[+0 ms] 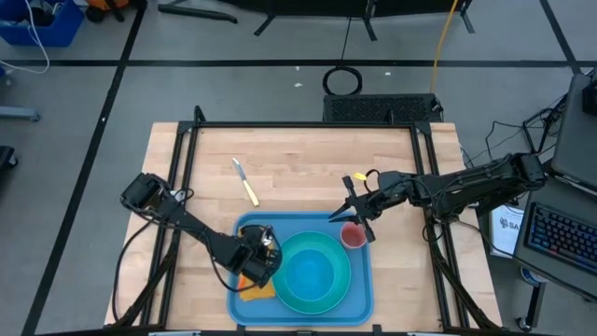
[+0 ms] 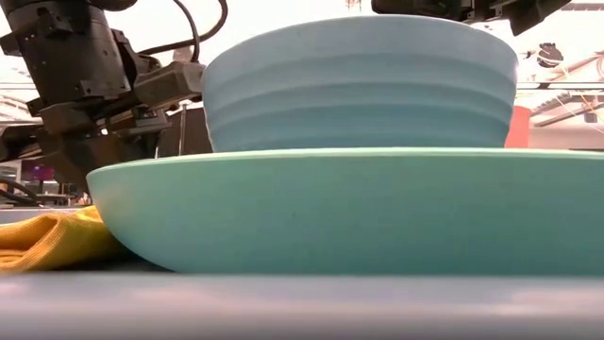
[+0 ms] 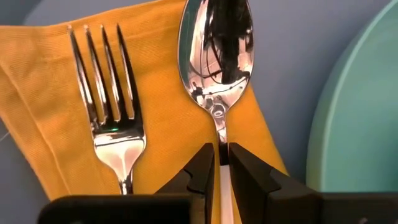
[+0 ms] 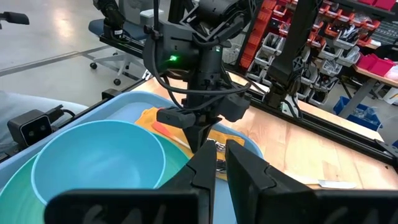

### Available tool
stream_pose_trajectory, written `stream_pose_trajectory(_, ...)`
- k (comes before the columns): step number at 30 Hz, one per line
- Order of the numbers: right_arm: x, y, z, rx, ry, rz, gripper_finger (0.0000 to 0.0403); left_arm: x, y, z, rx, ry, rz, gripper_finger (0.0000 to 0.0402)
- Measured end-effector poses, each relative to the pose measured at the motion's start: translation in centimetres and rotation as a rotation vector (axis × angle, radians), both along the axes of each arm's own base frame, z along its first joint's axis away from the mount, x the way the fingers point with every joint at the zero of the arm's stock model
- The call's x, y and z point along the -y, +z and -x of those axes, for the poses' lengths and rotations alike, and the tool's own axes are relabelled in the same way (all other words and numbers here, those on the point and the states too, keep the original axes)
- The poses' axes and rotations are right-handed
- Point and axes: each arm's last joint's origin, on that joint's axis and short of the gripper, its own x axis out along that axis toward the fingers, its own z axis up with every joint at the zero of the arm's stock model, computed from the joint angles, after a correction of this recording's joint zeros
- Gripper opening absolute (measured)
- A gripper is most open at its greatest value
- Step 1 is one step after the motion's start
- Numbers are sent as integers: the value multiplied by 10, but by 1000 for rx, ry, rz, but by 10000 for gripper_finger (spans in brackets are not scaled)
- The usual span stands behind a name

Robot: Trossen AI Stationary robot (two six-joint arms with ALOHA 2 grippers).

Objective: Set up tray
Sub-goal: Put the orange spoon on the yellow napkin to the right of the orange fork

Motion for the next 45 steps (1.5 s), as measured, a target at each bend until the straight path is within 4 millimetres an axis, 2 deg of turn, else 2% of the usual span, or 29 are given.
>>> stream_pose_trajectory(45, 0, -2, -1, -6, 0, 1, 29, 15, -1, 16, -35, 70, 30, 51)
